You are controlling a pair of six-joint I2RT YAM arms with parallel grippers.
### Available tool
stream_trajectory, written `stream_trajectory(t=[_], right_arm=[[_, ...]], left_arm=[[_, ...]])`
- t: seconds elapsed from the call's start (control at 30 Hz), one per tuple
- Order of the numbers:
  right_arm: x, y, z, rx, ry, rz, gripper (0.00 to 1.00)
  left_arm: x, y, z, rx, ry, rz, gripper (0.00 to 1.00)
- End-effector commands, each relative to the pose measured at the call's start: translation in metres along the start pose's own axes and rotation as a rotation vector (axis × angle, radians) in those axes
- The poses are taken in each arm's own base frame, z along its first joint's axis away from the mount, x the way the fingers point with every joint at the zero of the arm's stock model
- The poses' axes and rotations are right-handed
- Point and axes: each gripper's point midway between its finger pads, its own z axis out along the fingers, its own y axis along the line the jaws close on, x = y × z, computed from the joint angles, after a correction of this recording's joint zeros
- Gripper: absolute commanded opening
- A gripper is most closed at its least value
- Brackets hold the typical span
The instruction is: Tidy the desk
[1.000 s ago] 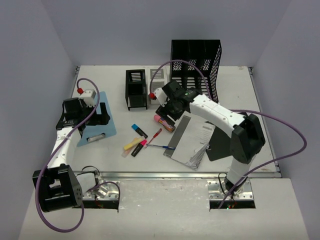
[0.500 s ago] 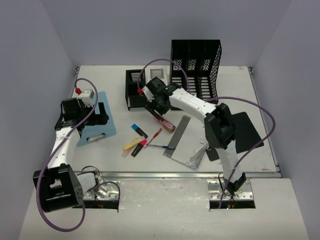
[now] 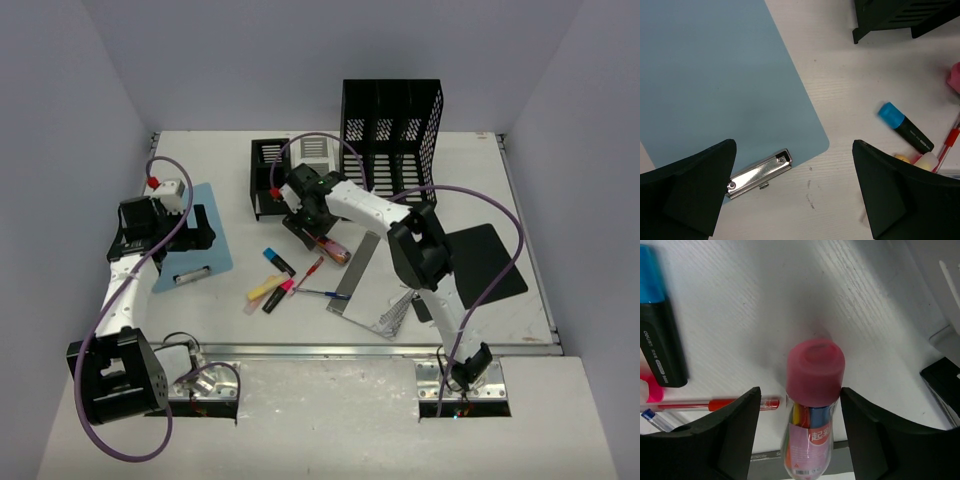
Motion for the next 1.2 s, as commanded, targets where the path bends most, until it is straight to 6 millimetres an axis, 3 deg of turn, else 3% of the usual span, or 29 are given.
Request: stream_trajectory(t=[0.0,0.27,0.4,0.6,0.7,0.87,1.1,1.17], right_arm=[[-0.006,0.009,-0.002,-0.023,-0.016,0.007,0.65],[0.015,0.020,0.006,-0.029,0.037,-0.033,0.54],[0.023,0.020,0.001,-0.013,0.043,-0.050,0.41],[0.031,0.030,-0.019,0.014,0.034,-0.136,0.48],[0.035,0.039,-0.022,0.007,0.065,-0.178,0.46],[0.049,0.050,-0.014,0.001,0.141,-0.282,0.51],[0.060,0.051,0.006,-0.009,0.208,-0.336,0.60],[0.060,0.052,0.007,-0.016,0.210,-0.339,0.53]], left_arm=[[-0.016,0.000,-0.005,0.010,-0.059,0.021,1.00],[-0.015,0.001,-0.004,0.007,-0.056,0.020,1.00],[-0.015,0.001,-0.004,0.009,-0.053,0.020,1.00],[-0.014,0.001,-0.004,0.009,-0.052,0.018,1.00],[-0.015,0.001,-0.004,0.008,-0.053,0.016,1.00],[-0.015,0.001,-0.005,0.007,-0.056,0.021,1.00],[-0.015,0.001,-0.005,0.009,-0.056,0.019,1.00],[-0.015,0.001,-0.005,0.009,-0.055,0.020,1.00]])
